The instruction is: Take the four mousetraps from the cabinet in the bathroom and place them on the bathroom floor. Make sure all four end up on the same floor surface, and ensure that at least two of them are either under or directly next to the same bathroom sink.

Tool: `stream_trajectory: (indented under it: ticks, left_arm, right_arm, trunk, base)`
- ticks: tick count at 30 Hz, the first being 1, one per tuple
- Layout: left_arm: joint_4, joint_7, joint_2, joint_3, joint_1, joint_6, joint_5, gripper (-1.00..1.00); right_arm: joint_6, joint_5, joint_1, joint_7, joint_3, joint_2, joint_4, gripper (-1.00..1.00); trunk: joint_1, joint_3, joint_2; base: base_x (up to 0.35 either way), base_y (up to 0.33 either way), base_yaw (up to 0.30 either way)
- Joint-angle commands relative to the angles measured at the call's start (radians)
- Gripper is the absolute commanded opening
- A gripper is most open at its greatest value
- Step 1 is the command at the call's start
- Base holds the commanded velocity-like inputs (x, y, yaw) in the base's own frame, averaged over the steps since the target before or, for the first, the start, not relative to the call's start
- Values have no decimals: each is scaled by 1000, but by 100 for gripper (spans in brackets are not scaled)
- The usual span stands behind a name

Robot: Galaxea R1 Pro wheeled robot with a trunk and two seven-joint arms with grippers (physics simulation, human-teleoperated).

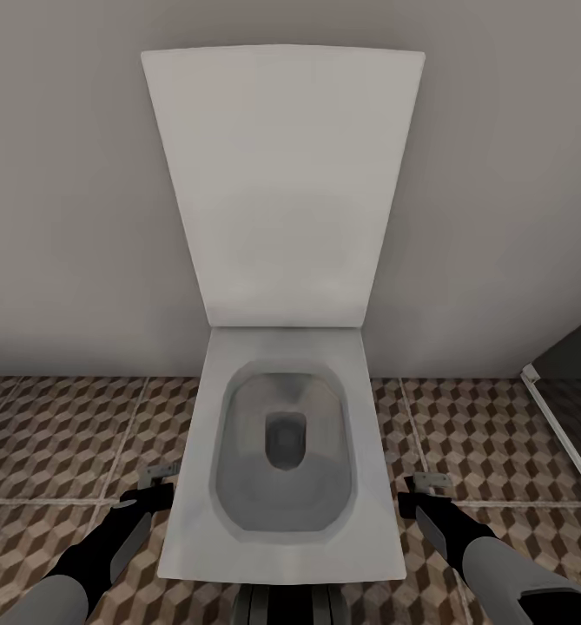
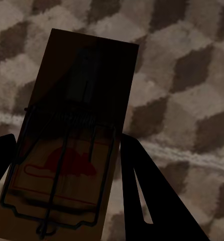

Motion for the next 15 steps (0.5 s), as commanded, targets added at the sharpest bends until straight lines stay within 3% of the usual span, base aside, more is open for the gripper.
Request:
stream_trajectory:
  ticks: [1, 15]
  left_arm:
    - [-2, 9, 2, -8, 0, 4, 7, -100]
    - [-2, 9, 3, -7, 0, 1, 7, -100]
  right_arm:
    - [6, -11, 0, -6, 9, -1, -2, -100]
    - [4, -6, 0, -6, 11, 0, -2, -100]
  trunk:
    - [0, -1, 0]
    - [5, -47, -3]
  base:
    - [0, 0, 0]
    - [0, 0, 0]
